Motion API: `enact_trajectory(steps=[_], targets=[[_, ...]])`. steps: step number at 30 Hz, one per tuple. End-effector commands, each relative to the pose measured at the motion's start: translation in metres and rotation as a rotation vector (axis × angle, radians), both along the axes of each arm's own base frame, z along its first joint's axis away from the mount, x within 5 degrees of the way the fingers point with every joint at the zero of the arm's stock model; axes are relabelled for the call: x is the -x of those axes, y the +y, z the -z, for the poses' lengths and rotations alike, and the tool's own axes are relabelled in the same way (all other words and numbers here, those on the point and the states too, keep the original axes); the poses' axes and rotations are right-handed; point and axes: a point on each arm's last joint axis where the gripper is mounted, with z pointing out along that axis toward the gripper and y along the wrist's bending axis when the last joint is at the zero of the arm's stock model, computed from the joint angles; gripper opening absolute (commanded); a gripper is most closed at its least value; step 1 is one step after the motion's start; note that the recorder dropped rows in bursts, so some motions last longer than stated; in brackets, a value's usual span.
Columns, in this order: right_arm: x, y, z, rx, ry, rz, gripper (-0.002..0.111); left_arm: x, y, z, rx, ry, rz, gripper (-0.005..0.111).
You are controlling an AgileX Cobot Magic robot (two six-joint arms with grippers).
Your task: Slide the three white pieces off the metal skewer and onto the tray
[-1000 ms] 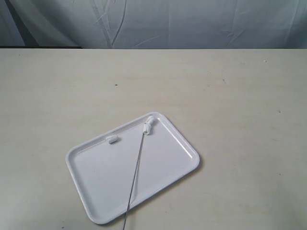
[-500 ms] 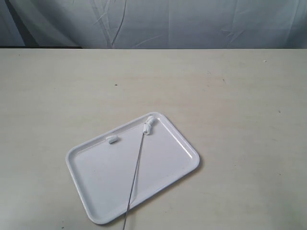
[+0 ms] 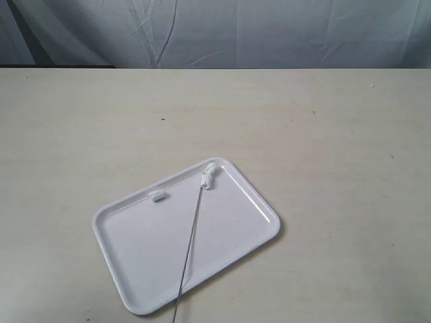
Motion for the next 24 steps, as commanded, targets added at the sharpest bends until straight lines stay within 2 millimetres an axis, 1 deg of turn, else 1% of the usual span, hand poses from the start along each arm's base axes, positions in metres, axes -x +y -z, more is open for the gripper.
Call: enact_trajectory(steps=[1,7,24], targets=[[-0.0001,-0.0002,0.0003,-0.007,-0.013,0.007,-0.001,0.0004,0.0,0.0016,0.012,0.005,-0.003,0.0],[-0.0001,-0.0002,0.0003,-0.007,-0.013,0.007,-0.001,0.002,-0.0003,0.0095,0.02,0.093,-0.002,0.0],[-0.0001,0.0003,0.0004,-0.024,-0.011,0.005,-0.001,0.002,-0.0003,0.0097,0.02,0.095,-0.002,0.0]])
